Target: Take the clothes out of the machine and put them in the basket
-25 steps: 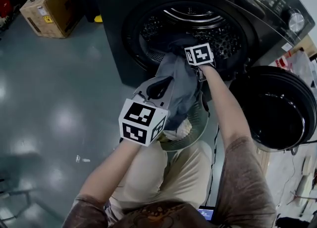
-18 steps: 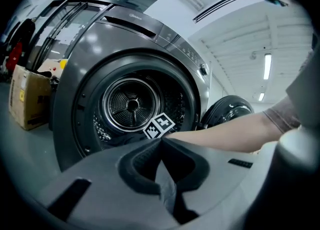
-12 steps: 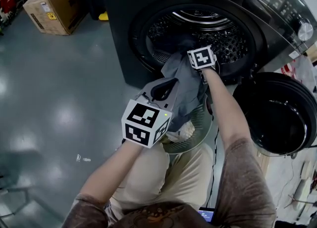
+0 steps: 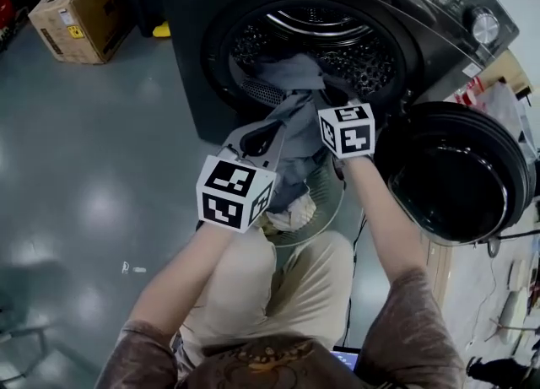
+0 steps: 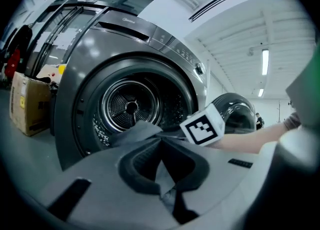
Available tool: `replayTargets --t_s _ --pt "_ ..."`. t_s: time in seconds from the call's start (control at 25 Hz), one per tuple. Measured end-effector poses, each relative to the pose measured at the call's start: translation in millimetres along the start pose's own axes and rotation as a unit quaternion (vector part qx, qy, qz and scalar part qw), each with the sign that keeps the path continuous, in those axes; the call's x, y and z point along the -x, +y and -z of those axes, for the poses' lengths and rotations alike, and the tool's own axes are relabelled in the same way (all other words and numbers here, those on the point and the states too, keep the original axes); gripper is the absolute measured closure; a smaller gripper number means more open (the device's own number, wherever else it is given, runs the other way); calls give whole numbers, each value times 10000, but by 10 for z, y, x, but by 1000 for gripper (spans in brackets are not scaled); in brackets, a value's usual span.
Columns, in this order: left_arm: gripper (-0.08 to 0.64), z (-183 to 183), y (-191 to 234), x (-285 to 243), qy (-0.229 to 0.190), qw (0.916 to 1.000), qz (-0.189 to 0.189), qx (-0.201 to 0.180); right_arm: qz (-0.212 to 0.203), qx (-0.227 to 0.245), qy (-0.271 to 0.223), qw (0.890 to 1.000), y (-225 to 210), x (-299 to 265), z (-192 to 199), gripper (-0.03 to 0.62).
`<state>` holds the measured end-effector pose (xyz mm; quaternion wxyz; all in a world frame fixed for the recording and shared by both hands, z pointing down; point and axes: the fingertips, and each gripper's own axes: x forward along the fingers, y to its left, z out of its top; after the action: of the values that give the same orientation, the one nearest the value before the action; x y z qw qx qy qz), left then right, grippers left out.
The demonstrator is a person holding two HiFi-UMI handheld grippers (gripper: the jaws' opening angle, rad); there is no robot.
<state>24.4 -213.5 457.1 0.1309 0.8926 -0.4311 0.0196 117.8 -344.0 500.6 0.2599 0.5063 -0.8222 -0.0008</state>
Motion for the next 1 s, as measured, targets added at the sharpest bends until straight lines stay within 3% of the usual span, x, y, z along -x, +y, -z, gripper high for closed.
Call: replayTargets --t_s 0.2,0.56,0.8,1.0 --pt "554 -6 -70 3 1 9999 -103 -139 -365 -149 -268 9989 256 829 54 540" --pt "554 16 -126 -16 57 9991 -227 -361 -1129 -653 -94 9914 924 1827 455 540" --pt "554 27 -139 -30 59 9989 -258 -391 -1007 -734 0 9922 1007 1897 610 532" --pt "554 34 -175 -46 77 9990 -197 -393 -624 -792 -89 9949 744 1879 520 316"
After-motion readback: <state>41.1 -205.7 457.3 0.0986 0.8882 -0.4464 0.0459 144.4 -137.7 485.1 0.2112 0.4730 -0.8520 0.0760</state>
